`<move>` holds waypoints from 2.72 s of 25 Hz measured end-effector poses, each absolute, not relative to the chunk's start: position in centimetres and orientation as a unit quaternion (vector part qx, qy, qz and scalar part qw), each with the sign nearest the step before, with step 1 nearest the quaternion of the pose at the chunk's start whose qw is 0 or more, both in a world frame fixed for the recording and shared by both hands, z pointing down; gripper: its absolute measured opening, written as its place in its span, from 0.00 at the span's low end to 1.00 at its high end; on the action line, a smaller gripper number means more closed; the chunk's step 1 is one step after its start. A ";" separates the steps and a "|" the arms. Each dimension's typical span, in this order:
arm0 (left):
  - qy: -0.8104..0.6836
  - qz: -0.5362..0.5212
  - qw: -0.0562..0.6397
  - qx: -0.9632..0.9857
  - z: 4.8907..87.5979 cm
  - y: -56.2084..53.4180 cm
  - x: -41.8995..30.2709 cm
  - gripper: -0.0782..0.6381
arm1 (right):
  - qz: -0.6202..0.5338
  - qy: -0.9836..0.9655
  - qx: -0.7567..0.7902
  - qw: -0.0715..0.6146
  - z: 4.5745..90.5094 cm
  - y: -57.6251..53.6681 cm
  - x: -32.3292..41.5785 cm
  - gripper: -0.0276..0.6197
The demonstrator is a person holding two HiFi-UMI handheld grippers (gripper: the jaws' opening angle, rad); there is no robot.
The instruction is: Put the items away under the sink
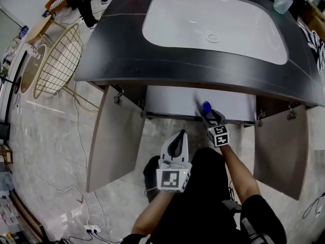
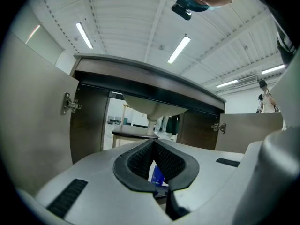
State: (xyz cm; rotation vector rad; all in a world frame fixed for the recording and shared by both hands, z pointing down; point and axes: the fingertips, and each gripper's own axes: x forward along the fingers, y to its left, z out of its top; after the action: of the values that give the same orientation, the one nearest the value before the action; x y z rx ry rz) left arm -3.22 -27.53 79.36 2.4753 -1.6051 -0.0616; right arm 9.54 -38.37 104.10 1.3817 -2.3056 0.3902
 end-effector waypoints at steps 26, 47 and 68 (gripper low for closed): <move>-0.551 0.100 0.164 0.812 54.0 -20.8 0.0 0.13 | 0.351 -0.752 0.442 0.341 79.2 -19.6 12.2 0.06; -0.562 0.040 0.140 0.814 24.7 -7.0 1.6 0.13 | 0.197 -0.855 0.457 0.150 31.7 -9.6 12.2 0.06; -0.537 0.014 0.085 0.839 20.5 -2.8 -1.0 0.13 | 0.121 -0.861 0.489 0.072 21.8 -2.3 8.3 0.06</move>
State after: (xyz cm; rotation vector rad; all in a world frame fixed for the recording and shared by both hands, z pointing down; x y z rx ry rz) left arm -0.96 -2.75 20.46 2.5029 -1.6014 0.0426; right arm 8.32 -2.34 21.78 1.4689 -2.5882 0.3630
